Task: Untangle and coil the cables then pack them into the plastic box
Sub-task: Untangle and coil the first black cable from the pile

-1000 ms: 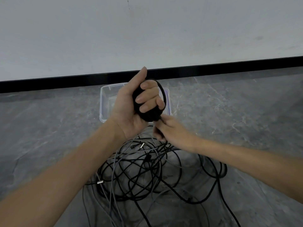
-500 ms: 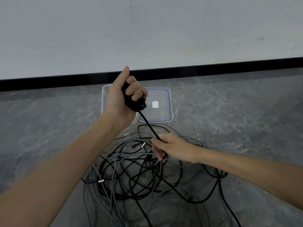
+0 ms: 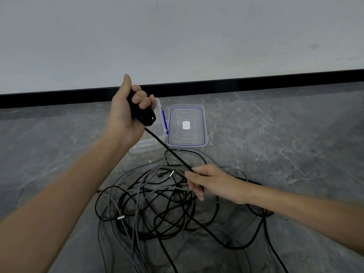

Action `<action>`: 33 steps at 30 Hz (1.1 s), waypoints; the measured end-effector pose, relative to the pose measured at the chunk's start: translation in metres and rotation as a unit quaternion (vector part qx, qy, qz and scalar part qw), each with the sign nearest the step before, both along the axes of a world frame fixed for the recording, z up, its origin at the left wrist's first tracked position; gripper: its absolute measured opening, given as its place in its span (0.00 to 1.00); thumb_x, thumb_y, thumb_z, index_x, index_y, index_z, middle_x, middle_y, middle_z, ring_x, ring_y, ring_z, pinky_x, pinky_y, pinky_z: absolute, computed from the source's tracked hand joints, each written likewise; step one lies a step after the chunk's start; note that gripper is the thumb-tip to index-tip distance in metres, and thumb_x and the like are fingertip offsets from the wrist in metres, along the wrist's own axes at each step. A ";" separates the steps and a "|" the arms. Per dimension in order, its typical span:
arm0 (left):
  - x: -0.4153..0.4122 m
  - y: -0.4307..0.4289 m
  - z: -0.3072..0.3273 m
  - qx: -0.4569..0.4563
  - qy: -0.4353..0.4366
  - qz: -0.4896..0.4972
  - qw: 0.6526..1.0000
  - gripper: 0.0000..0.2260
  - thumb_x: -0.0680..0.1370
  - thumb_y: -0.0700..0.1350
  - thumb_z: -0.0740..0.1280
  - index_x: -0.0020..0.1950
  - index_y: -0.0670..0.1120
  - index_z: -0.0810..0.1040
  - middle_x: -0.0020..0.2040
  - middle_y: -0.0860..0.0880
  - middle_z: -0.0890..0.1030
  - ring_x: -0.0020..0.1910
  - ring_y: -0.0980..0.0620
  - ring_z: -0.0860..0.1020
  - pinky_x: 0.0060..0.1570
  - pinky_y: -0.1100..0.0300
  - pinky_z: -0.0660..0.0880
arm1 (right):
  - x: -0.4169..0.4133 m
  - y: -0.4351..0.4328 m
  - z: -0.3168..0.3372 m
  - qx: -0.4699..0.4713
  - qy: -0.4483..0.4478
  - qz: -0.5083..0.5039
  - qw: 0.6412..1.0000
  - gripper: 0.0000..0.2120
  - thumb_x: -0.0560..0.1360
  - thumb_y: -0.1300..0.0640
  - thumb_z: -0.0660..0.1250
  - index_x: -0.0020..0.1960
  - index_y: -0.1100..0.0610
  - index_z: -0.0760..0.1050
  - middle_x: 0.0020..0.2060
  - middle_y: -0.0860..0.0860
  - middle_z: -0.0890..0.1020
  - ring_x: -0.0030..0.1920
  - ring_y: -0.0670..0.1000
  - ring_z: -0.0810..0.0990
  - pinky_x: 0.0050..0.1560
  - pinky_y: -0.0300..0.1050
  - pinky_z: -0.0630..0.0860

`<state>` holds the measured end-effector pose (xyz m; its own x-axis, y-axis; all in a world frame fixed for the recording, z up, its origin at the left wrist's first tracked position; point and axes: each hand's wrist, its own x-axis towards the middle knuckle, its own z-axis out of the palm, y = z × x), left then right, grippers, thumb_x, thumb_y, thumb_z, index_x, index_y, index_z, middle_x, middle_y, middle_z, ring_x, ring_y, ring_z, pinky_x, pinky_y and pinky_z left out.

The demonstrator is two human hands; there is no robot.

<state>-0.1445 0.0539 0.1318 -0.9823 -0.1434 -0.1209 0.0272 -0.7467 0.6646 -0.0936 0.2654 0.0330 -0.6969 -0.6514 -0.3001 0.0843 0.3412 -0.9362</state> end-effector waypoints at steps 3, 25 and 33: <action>0.000 -0.002 -0.002 -0.042 0.004 -0.012 0.999 0.18 0.82 0.55 0.59 0.36 0.47 0.68 0.25 0.54 0.63 0.22 0.56 0.62 0.39 0.65 0.75 | 0.001 -0.001 -0.001 0.049 0.052 0.008 0.997 0.18 0.83 0.49 0.55 0.38 0.56 0.72 0.24 0.48 0.74 0.29 0.47 0.72 0.45 0.45 0.74; 0.054 0.056 -0.031 -0.266 0.038 -0.458 0.848 0.37 0.60 0.78 0.55 0.38 0.43 0.74 0.25 0.50 0.68 0.22 0.52 0.70 0.49 0.51 0.75 | -0.045 0.009 0.139 0.020 0.379 0.102 0.920 0.12 0.69 0.52 0.75 0.41 0.61 0.84 0.35 0.54 0.85 0.36 0.56 0.83 0.41 0.54 0.79; 0.070 0.072 -0.010 -0.067 0.035 -0.593 0.802 0.19 0.76 0.61 0.61 0.39 0.46 0.73 0.25 0.55 0.69 0.20 0.59 0.70 0.42 0.62 0.77 | -0.079 0.019 0.140 -0.042 0.090 0.203 0.974 0.11 0.61 0.45 0.79 0.36 0.51 0.82 0.26 0.53 0.77 0.23 0.45 0.65 0.25 0.37 0.59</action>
<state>-0.0748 0.1262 0.1218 -0.4419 0.8888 -0.1215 -0.6080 -0.1972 0.7691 -0.1722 0.2849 0.1728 -0.4132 -0.9013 -0.1302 -0.2099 0.2334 -0.9495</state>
